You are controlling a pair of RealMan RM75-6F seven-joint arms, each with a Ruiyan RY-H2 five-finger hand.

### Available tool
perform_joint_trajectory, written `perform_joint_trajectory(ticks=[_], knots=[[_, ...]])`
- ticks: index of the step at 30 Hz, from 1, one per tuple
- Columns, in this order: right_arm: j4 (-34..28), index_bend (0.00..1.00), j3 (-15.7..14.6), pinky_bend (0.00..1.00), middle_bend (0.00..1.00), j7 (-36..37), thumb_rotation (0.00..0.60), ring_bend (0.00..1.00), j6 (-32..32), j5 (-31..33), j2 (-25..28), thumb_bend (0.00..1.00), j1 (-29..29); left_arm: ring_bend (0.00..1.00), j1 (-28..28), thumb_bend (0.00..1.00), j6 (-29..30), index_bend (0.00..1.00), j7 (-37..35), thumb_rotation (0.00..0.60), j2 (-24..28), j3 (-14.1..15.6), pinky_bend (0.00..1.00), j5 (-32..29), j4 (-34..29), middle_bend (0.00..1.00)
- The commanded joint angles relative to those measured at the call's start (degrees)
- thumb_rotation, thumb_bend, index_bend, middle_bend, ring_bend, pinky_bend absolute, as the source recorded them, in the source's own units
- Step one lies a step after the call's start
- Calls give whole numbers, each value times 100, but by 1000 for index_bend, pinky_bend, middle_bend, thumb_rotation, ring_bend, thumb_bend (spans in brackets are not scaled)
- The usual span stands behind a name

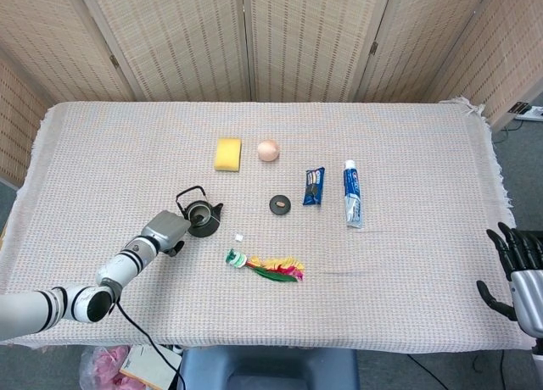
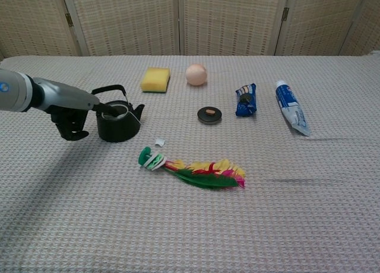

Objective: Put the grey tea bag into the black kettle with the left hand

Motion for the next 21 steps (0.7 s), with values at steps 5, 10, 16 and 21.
perform_joint_trajectory(ticks=[5,10,16,21], knots=[[-5,0,12,0,0,-16,600,0,-37,33,0,263,18,1000,-6,614,-61,16,-126,600,-74,-37,1000,169,124,1000],[-6,0,7,0,0,-5,600,0,32,2,2,263,-11,1000,-40,613,-63,18,-143,600,-106,-41,1000,229,137,1000],[4,0,-9,0,0,39,600,0,104,-56,14,263,-41,1000,-50,614,122,21,-187,600,14,-135,1000,351,-86,1000],[13,0,-62,0,0,75,600,0,204,-206,26,263,-78,1000,-95,614,644,21,9,600,439,-302,1000,558,-890,1000]])
